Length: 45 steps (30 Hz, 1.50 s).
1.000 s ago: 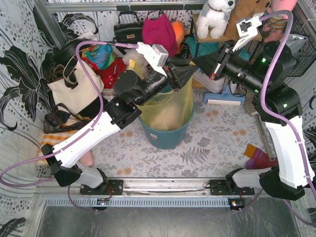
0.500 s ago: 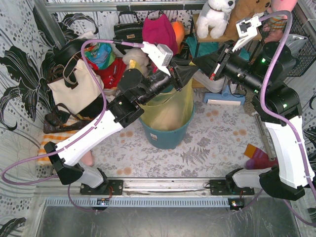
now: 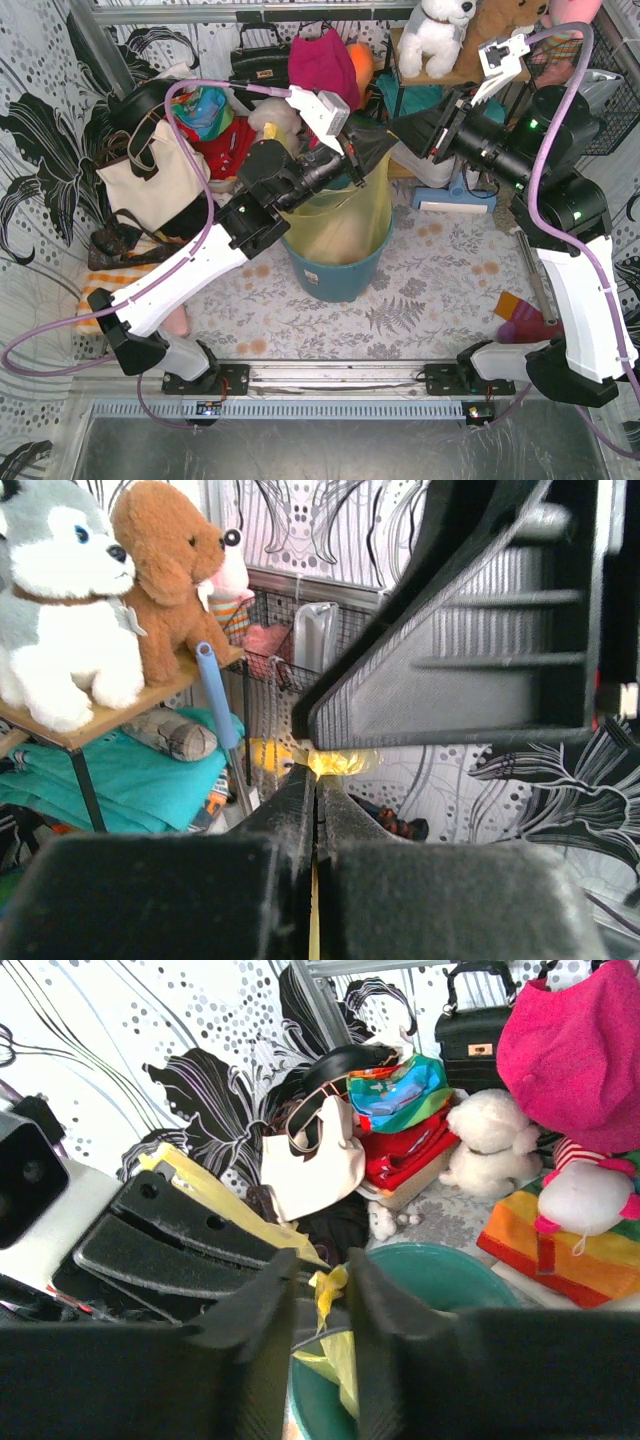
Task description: Tie the trash bag
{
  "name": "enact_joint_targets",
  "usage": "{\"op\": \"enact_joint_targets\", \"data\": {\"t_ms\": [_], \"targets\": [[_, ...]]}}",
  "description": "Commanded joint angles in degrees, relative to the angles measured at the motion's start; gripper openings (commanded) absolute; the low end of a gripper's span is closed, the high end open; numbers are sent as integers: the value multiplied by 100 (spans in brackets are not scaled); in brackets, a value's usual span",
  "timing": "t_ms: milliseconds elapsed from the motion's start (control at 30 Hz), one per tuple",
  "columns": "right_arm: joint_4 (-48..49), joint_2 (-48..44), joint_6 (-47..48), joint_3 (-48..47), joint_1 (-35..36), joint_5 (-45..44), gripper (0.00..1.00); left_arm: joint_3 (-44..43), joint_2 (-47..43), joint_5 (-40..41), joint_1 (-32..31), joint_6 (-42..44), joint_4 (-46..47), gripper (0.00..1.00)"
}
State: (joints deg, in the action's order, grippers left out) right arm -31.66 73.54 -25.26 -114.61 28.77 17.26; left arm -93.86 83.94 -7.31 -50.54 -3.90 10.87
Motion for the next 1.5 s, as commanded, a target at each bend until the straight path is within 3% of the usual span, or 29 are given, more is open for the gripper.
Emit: {"op": "enact_joint_targets", "data": {"t_ms": [0,233,433,533,933,1067,1333,1467], "targets": [[395,-130,-147,101,2,92,33,456,-483,-170,27,-227,302,0],[836,181,-248,104,31,774,42,1697,-1097,-436,27,-325,1223,0],[873,706,-88,-329,358,965,66,2121,-1320,-816,27,-445,1694,0],[888,1029,41,-633,590,1132,73,2203,-1392,-921,27,-505,1775,0],[295,2408,495,-2379,1552,940,81,2642,-1801,-1009,27,-571,1834,0],[-201,2808,682,-3026,1719,563,78,2612,-1786,-999,27,-576,1781,0],[-339,2764,1065,-2956,1989,44,60,2615,-1822,-863,27,-526,1676,0],[-366,2767,1078,-2945,2028,-52,41,2610,-1831,-860,27,-524,1665,0]]}}
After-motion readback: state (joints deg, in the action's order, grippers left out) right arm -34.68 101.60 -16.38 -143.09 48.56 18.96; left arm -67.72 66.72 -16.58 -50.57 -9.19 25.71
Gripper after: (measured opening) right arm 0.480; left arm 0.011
